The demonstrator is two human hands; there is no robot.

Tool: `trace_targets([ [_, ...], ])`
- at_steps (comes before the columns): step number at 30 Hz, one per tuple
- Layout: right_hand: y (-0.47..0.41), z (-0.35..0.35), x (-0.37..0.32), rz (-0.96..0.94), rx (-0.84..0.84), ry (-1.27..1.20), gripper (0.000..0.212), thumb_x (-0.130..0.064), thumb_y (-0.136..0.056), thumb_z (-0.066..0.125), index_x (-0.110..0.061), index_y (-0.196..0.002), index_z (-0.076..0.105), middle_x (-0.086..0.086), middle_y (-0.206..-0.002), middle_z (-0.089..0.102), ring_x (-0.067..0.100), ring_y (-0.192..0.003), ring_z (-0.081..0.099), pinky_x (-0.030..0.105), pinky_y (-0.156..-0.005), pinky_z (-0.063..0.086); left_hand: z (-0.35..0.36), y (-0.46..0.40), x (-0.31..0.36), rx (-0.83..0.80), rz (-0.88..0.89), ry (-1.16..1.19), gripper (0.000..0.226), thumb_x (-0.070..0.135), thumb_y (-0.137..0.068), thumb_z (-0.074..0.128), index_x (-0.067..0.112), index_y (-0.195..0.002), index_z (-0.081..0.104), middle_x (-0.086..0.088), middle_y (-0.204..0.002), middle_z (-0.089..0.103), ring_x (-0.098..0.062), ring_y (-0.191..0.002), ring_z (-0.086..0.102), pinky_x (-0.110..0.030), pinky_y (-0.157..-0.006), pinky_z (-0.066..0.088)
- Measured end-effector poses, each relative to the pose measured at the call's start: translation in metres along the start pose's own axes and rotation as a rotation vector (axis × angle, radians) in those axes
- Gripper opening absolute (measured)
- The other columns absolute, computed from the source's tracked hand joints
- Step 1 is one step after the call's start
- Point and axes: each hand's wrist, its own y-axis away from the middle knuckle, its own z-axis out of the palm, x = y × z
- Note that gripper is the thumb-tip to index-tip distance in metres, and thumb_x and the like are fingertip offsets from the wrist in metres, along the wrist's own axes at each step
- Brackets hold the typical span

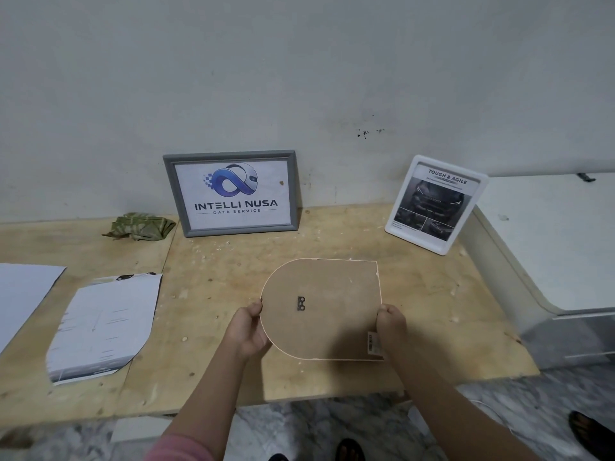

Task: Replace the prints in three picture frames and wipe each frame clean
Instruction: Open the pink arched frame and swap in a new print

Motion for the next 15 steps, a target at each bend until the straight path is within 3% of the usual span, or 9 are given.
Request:
trace_targets([
  [7, -0.001, -0.001, 0.003, 0.009, 0.001, 0.038, 0.024, -0.008, -0.093, 0.037, -0.004, -0.089, 0.060, 0.014, -0.079, 0.050, 0.020, -0.062, 0.042, 0.025, -0.052, 0.032, 0.005, 0.005, -0.012, -0.030, 0.009, 0.044, 0.030, 0.011, -0.098, 0.030, 0.006, -0.098, 0.059, -0.013, -0.072, 0.072, -0.025, -0.059, 0.070, -0.039, -0.050, 0.058],
  [11, 0.000, 0.000, 0.002, 0.004, -0.005, 0.059, 0.022, -0.010, -0.094, 0.037, -0.006, -0.088, 0.058, 0.013, -0.078, 0.050, 0.022, -0.062, 0.043, 0.024, -0.052, 0.033, 0.008, -0.006, -0.017, 0.167, 0.272, -0.164, 0.018, 0.013, -0.101, 0.036, 0.018, -0.098, 0.054, -0.008, -0.089, 0.061, -0.021, -0.067, 0.058, -0.033, -0.057, 0.051],
  [15, 0.000, 0.002, 0.004, -0.013, 0.001, 0.056, 0.020, -0.007, -0.094, 0.036, -0.004, -0.087, 0.055, 0.014, -0.076, 0.048, 0.019, -0.058, 0.041, 0.026, -0.051, 0.030, 0.006, -0.010, -0.022, 0.297, 0.427, -0.332, 0.015, 0.017, -0.101, 0.041, 0.017, -0.094, 0.055, -0.008, -0.080, 0.059, -0.018, -0.060, 0.049, -0.027, -0.056, 0.043],
])
